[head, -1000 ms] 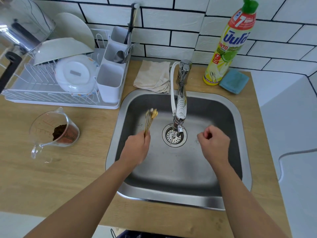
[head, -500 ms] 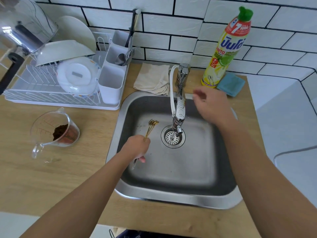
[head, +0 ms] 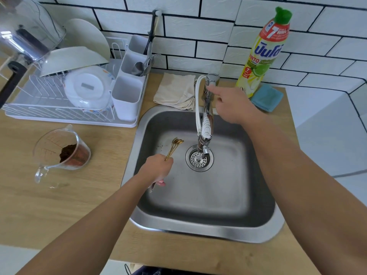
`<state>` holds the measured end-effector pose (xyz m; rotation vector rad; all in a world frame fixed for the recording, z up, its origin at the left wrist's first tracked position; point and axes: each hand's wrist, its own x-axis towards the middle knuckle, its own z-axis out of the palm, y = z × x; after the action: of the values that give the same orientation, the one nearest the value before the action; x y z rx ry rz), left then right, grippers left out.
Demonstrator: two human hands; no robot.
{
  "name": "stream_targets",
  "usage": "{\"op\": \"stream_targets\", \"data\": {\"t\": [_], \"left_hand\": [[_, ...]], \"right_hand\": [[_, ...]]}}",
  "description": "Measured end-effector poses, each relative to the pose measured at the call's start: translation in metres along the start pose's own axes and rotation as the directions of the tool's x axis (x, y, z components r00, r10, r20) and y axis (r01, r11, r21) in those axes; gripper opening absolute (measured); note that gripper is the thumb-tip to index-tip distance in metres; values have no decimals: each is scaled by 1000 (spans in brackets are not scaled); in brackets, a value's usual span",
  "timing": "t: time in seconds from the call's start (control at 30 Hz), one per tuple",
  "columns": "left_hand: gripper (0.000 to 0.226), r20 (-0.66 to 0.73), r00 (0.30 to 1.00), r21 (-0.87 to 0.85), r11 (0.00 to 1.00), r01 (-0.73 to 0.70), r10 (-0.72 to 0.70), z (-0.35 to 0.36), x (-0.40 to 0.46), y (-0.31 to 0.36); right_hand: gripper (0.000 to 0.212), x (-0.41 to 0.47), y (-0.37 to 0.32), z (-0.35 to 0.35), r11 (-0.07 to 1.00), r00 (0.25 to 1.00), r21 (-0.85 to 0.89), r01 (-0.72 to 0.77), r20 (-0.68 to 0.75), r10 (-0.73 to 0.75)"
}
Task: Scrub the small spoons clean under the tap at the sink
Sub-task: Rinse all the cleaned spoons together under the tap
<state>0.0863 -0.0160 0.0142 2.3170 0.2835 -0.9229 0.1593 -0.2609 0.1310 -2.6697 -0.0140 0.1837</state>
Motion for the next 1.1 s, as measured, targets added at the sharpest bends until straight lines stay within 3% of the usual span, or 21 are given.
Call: {"op": "stream_targets", "data": {"t": [0.07,0.13,0.2,0.3,0.37,0.4,0.47,0.53,0.6,0.63,0.67,0.7,0.73,0.77,0.8,0.83,0.9,0.93,1.0,1.07,1.1], "left_hand": [[32,2,1000,-13,1000,6,-6,4,1,0],[33,-12,1000,-12,1000,14,-15,9,3,-1],[31,-17,999,-1,999,35,-35,11,4,-2],[32,2,997,1,997,75,-75,10,2,-3],[35,-22,999,22,999,39,-39,7,-1,-2],[37,-71,997,35,999,-14,16,6,-3,0],[40,-237,958,0,986,-165,160,5,-6,4],[42,-401,872,-80,938,-337,279,6,-12,7],[40,-490,790,-89,881,-465,368,11,-20,10],[38,-473,790,-43,885,-464,391,14,-21,9],[35,-387,831,56,909,-413,401,14,-16,7],[28,-213,924,190,941,-281,319,14,-13,8],[19,-8,989,342,930,-134,146,11,-14,10],[19,111,993,435,900,-21,-30,8,-13,11],[24,141,987,505,863,-9,-72,4,-15,13],[23,124,991,528,849,-26,-46,3,-17,16],[26,-58,980,332,930,-161,190,0,-16,19],[36,-191,936,210,944,-255,296,-2,-16,20],[39,-363,844,56,913,-404,395,3,-24,21],[38,-323,876,65,932,-356,358,3,-23,18],[37,-232,942,91,969,-228,243,0,-20,16]], "right_hand": [[47,-12,10,6,983,997,185,15,-76,-1],[30,-34,24,24,934,958,358,-11,-263,112],[10,-61,37,53,913,894,397,-90,-372,249],[29,-95,48,100,891,905,372,-262,-227,361],[29,-108,49,116,867,908,353,-352,-97,408],[26,-111,48,116,865,903,349,-361,-100,418],[24,-111,44,107,894,891,362,-264,-263,370],[22,-109,35,90,934,823,343,-98,-501,270],[23,-107,30,83,950,728,312,32,-659,191],[21,-105,31,86,952,718,300,51,-674,174],[15,-105,33,90,949,780,314,11,-597,188],[7,-106,37,96,944,897,313,-102,-382,223],[26,-109,39,104,940,956,206,-272,-51,288],[49,-113,44,114,931,913,51,-361,223,342],[61,-117,46,121,924,866,-39,-379,335,370],[60,-118,47,125,926,881,-44,-375,293,371],[37,-114,42,121,927,935,128,-353,3,356],[25,-112,40,117,930,928,203,-308,-149,340],[25,-110,40,110,948,860,279,-154,-435,268],[24,-110,44,104,952,840,287,-105,-487,239],[17,-111,47,102,949,898,274,-153,-362,249]]}}
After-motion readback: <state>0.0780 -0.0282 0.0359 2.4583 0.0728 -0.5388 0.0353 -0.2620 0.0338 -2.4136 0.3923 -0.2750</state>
